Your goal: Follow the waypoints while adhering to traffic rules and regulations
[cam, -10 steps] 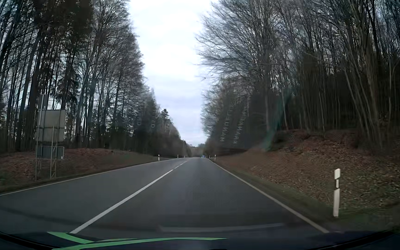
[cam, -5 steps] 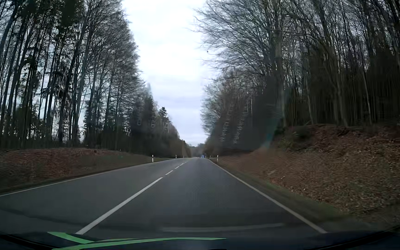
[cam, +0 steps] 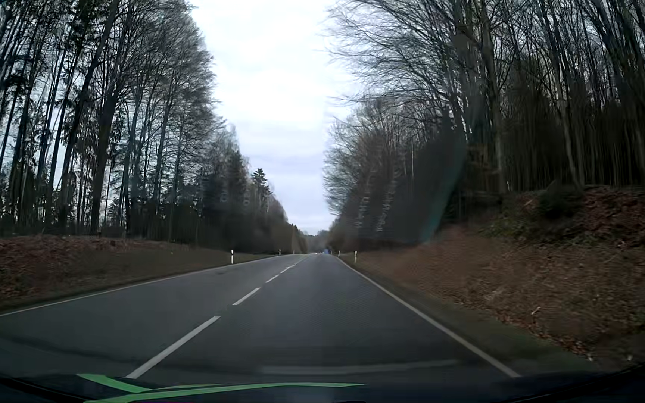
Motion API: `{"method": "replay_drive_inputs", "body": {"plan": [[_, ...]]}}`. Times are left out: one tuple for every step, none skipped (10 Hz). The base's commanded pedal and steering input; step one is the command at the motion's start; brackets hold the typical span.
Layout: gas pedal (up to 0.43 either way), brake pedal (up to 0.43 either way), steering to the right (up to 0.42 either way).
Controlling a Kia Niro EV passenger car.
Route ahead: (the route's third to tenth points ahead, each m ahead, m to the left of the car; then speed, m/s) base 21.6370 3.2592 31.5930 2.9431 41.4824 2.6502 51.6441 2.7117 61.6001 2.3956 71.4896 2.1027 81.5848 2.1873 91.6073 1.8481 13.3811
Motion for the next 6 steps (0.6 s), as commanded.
{"method": "replay_drive_inputs", "body": {"plan": [[0.319, 0.000, 0.002], [0.319, 0.000, 0.002], [0.311, 0.000, 0.002], [0.311, 0.000, 0.002], [0.311, 0.000, 0.002], [0.311, 0.000, 0.002]]}}
